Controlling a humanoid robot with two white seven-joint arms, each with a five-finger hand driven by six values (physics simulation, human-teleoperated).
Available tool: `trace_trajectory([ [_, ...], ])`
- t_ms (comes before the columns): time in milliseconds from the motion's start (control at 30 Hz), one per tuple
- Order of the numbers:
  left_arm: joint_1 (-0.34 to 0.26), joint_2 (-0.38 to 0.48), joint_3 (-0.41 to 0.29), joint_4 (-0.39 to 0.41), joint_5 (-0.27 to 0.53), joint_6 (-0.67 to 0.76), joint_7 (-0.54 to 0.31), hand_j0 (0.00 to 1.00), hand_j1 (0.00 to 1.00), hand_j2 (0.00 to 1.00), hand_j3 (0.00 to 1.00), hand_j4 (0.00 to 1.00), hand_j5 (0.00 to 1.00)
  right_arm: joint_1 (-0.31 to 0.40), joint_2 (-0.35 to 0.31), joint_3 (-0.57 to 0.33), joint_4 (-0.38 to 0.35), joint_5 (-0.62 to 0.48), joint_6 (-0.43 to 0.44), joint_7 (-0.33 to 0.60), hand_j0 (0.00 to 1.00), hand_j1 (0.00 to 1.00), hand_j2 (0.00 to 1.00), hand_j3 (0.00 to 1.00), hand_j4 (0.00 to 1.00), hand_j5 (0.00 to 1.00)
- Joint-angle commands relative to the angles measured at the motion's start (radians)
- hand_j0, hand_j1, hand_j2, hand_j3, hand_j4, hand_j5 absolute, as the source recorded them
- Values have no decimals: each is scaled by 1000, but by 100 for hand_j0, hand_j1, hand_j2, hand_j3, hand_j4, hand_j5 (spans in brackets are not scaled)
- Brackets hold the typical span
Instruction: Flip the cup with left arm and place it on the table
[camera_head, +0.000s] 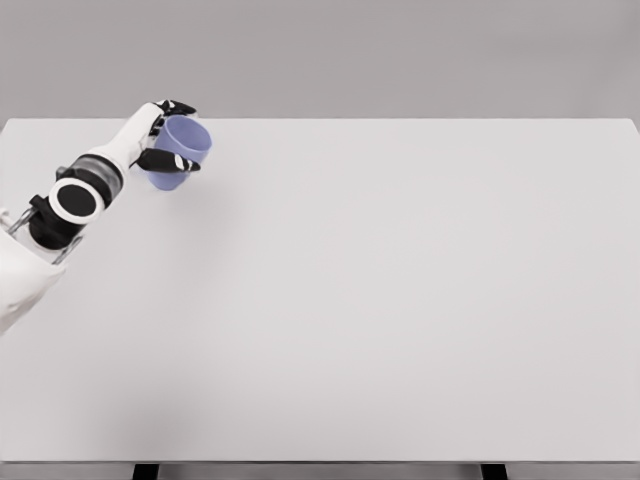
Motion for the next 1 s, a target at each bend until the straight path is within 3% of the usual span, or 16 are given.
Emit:
trace_trajectory([
  [0, 0, 0, 17, -1, 3, -47, 0, 77, 77, 77, 77, 77, 77, 0, 0, 0, 0, 0, 0, 0, 100, 100, 100, 100, 100, 100],
  [533, 41, -14, 43, 10, 49, -140, 0, 77, 77, 77, 77, 77, 77, 0, 0, 0, 0, 0, 0, 0, 100, 100, 100, 100, 100, 100],
  [967, 106, -30, 104, 11, 49, -160, 0, 78, 78, 78, 78, 78, 78, 0, 0, 0, 0, 0, 0, 0, 100, 100, 100, 100, 100, 100],
])
